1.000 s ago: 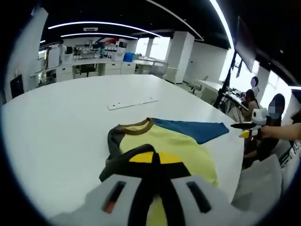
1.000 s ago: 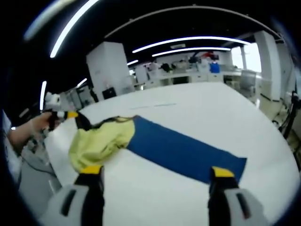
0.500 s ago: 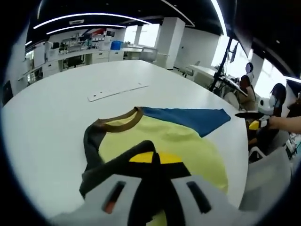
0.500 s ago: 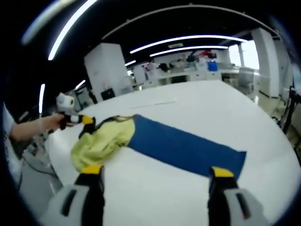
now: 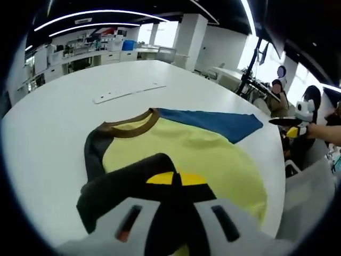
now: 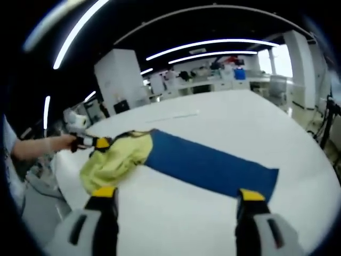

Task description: Fold the garment on the visible template until the final outline fits inside the template.

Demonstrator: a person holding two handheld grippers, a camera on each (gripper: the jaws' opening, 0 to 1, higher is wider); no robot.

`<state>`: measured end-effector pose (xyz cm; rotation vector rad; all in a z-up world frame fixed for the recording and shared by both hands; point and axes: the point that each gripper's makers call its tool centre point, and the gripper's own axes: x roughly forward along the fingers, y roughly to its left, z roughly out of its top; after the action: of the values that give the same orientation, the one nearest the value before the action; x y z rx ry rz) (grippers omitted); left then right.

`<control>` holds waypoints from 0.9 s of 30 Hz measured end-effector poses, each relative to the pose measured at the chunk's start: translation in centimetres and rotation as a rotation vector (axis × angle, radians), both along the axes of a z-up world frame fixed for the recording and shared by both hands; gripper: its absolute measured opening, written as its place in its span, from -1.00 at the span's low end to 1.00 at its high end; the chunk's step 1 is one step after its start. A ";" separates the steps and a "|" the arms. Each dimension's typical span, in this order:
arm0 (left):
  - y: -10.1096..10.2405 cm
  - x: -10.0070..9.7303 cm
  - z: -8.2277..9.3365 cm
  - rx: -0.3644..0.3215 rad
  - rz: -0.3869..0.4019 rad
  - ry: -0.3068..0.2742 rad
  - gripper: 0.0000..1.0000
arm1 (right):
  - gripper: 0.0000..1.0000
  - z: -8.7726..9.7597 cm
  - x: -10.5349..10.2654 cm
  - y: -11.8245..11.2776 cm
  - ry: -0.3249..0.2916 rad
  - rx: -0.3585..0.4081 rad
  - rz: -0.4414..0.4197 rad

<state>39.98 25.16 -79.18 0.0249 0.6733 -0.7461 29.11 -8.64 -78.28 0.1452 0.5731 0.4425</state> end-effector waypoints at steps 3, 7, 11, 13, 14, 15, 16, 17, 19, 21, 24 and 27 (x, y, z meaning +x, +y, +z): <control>0.2 0.0 0.3 -0.003 -0.013 -0.015 -0.73 | 0.83 0.0 0.1 0.2 0.002 0.001 0.008; 0.6 -0.1 1.4 0.009 -0.023 -0.067 -0.40 | 0.83 0.1 0.2 0.5 0.002 0.003 0.014; 0.9 -0.4 2.2 -0.004 -0.022 -0.091 -0.06 | 0.83 0.0 0.2 0.8 0.005 0.003 0.018; 1.4 -0.6 2.4 -0.012 -0.017 -0.096 0.06 | 0.83 0.0 0.2 0.9 0.005 0.004 0.020; 1.6 -0.7 2.5 -0.015 -0.015 -0.099 0.11 | 0.83 0.0 0.2 1.0 0.004 0.005 0.020; 1.8 -1.1 2.6 -0.019 -0.013 -0.098 0.16 | 0.83 0.0 0.2 1.2 0.005 0.006 0.021; 2.1 -1.3 2.7 -0.021 -0.010 -0.099 0.18 | 0.83 0.0 0.2 1.3 0.004 0.007 0.023; 2.6 -1.3 2.7 -0.025 -0.006 -0.099 0.19 | 0.83 0.0 0.1 1.4 0.004 0.008 0.024; 3.4 -1.5 2.6 -0.040 0.007 -0.091 0.24 | 0.84 0.1 0.2 1.5 0.002 0.009 0.029; 4.2 -2.0 2.6 -0.051 0.020 -0.087 0.36 | 0.85 0.1 0.2 1.6 0.000 0.006 0.034; 5.8 -2.5 2.5 -0.038 0.029 -0.083 0.41 | 0.87 0.3 0.3 1.7 -0.006 -0.008 0.046; 7.3 -3.2 2.4 -0.025 0.051 -0.077 0.40 | 0.93 0.4 0.4 1.7 -0.007 -0.019 0.058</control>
<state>36.77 32.49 -76.81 0.0134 0.5894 -0.7014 29.53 -6.98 -77.84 0.1094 0.5753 0.4933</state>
